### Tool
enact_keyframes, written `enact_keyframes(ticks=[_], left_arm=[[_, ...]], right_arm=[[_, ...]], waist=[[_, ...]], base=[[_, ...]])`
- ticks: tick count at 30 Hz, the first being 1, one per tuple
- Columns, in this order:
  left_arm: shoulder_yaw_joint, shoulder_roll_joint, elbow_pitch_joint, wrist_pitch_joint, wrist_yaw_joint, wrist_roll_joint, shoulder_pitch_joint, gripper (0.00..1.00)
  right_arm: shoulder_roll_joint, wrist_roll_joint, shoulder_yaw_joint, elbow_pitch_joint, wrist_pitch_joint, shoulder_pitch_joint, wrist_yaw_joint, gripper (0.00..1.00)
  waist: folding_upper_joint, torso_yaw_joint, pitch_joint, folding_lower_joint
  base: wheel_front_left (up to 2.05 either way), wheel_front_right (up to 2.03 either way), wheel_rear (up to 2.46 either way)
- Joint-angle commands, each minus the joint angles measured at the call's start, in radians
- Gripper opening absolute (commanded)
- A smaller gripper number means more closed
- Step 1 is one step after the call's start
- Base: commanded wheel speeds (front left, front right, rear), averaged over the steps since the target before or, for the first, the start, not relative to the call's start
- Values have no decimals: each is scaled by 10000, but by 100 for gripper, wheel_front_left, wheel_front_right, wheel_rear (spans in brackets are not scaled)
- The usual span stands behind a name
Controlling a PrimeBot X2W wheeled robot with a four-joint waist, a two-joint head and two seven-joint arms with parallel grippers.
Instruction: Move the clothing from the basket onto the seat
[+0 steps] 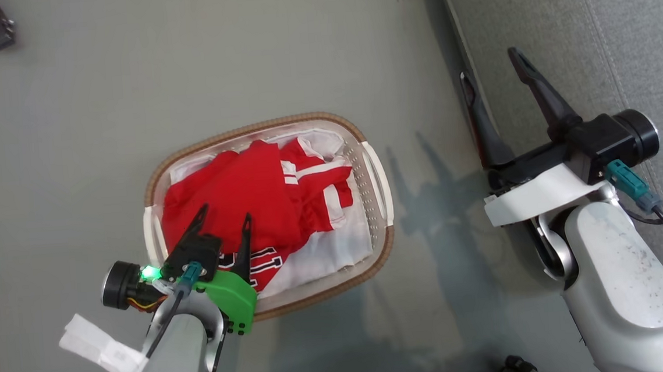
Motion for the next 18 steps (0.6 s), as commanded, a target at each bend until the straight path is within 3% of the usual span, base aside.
enact_keyframes(ticks=[1, 18], left_arm=[[-52, 117, 259, -12, 66, 122, -365, 100], [-498, 382, 3221, -12, 1242, 402, -1844, 100]], right_arm=[[41, 27, 19, -74, -47, -103, -3, 100], [262, 40, 47, -227, -47, -355, -3, 100]], waist=[[0, -326, 481, -1], [0, -441, 1281, -1]], base=[[0, 0, 0], [0, 0, 0]])
